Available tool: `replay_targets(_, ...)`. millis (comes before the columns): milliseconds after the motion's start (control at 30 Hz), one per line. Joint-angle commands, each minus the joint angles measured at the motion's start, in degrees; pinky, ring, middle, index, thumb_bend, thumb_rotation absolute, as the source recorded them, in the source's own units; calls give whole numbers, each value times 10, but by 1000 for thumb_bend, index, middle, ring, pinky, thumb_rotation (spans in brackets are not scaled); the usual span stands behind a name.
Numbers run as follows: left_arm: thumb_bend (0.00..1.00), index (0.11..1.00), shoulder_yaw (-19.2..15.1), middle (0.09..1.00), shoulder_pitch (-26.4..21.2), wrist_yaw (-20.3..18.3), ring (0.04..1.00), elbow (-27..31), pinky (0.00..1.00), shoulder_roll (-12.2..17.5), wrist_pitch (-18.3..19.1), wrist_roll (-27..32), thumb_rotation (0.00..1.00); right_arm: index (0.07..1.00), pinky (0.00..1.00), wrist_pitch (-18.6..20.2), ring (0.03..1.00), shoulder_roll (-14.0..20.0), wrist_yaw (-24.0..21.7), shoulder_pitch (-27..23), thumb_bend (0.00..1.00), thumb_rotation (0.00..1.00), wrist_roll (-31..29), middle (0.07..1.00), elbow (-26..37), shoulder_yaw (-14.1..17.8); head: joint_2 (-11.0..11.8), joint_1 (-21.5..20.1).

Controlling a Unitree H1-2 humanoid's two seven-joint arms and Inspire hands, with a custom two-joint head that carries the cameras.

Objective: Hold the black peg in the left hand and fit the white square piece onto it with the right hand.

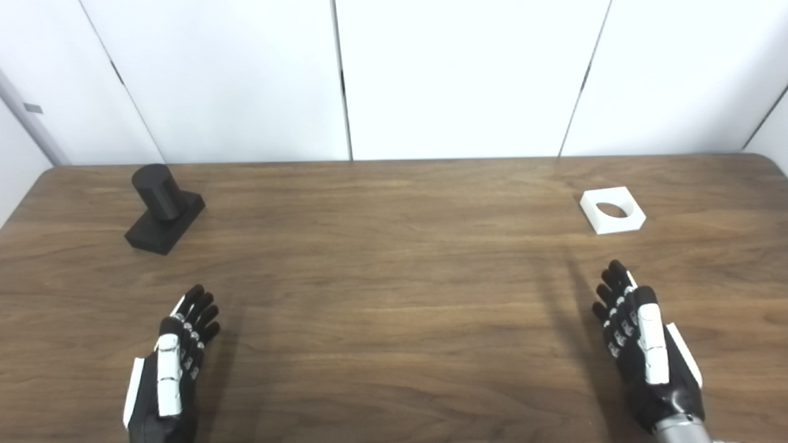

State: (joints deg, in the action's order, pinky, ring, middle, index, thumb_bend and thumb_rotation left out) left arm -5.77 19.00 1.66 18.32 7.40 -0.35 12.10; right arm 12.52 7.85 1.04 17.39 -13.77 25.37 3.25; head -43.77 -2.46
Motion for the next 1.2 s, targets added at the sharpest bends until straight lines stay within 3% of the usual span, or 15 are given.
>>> replay_targets(0, 613, 908, -2, 911, -10, 1, 912, 12, 914, -17, -14, -7, 1000, 1000, 1000, -20, 1000, -18, -2, -12, 528, 1000, -3, 1000, 16, 5, 0, 0)
replay_targets(467, 623, 909, -1, 910, -9, 1, 911, 11, 919, -15, -17, -11, 1000, 1000, 1000, -20, 1000, -15, 0, -12, 526, 1000, -2, 1000, 17, 3, 1, 4)
replay_targets(633, 635, 903, 4, 909, -8, 0, 910, 9, 913, -19, -22, -17, 1000, 995, 1000, -21, 1000, -11, 1, -11, 525, 1000, 0, 997, 14, 8, 9, 52)
replay_targets(667, 638, 903, 6, 909, -8, 2, 910, 7, 913, -22, -26, -23, 1000, 994, 1000, -22, 1000, -7, 0, -10, 527, 1000, -1, 996, 12, 10, 16, 79)
replay_targets(733, 639, 884, 12, 893, -7, 7, 890, 4, 871, -29, -34, -39, 998, 999, 1000, -30, 1000, 0, -7, -9, 530, 1000, -4, 1000, 7, 14, 24, 101)
replay_targets(867, 636, 873, 31, 879, -2, 20, 872, 2, 844, -48, -36, -67, 990, 1000, 1000, -47, 1000, 8, -24, -10, 499, 1000, -24, 1000, -10, 30, 60, 189)
replay_targets(1067, 665, 866, 57, 885, -1, 44, 883, -14, 844, -67, -44, -84, 960, 1000, 1000, -60, 1000, 18, -49, -14, 540, 1000, -39, 1000, -32, 42, 95, 234)
replay_targets(1167, 652, 857, 67, 879, 0, 59, 875, -21, 839, -72, -53, -95, 943, 1000, 1000, -67, 1000, 21, -55, -16, 632, 1000, -32, 999, -42, 44, 104, 247)
